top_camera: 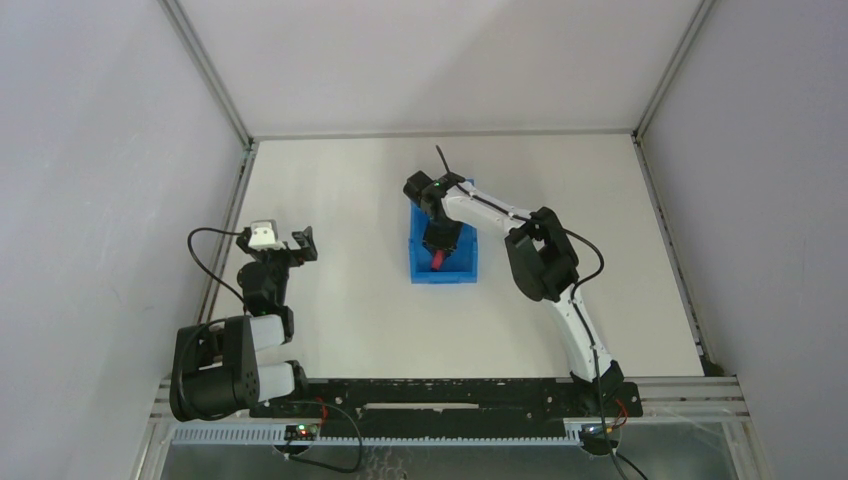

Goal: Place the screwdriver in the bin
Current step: Place the screwdriver in the bin.

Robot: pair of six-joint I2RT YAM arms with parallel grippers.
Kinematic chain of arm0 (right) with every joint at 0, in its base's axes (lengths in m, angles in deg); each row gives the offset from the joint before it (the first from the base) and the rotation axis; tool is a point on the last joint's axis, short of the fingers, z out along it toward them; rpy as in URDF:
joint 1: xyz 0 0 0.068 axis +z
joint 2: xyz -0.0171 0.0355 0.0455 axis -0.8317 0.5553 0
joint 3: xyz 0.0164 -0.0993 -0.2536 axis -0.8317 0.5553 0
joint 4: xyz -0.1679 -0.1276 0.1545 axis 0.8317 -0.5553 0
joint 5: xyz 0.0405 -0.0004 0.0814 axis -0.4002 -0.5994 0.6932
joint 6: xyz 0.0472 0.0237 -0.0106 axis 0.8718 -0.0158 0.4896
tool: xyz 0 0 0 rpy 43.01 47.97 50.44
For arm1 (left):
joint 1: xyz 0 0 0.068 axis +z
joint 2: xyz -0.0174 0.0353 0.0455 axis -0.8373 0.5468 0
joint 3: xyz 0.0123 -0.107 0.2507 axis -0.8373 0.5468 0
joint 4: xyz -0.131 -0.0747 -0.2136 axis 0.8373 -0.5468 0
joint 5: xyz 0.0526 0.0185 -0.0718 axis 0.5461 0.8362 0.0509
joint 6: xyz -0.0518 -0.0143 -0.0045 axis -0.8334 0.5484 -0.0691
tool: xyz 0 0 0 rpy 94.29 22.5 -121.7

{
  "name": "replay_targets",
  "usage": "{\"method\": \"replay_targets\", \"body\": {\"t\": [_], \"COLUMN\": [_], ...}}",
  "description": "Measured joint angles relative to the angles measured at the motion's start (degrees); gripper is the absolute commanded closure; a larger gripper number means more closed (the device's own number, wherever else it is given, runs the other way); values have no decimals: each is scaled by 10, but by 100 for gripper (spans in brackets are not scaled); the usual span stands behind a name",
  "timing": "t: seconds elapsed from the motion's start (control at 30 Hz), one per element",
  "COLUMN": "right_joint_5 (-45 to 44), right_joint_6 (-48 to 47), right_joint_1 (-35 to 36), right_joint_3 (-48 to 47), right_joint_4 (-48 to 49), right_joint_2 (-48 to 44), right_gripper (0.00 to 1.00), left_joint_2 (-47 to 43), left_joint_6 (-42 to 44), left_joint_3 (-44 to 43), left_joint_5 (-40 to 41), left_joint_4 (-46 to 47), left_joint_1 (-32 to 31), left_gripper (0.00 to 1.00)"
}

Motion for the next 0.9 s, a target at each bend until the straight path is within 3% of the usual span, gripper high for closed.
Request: {"method": "replay_targets", "body": {"t": [0.17,0.6,0.9], "right_joint_5": [0,0,-8], "right_joint_6": [0,-5,-10], "right_joint_1": [0,-3,-3], "right_joint_3": [0,0,-53], "right_joint_4": [0,-5,-32], "right_joint_2": [0,-8,-58], "right_gripper": [45,41,40], "left_joint_2": [0,0,0], "left_joint_6": [0,0,0], "left_joint_3": [0,0,0], "left_joint_5": [0,0,0], "left_joint_4": [0,0,0], "left_joint_1": [0,0,0], "left_gripper": [0,0,0]}}
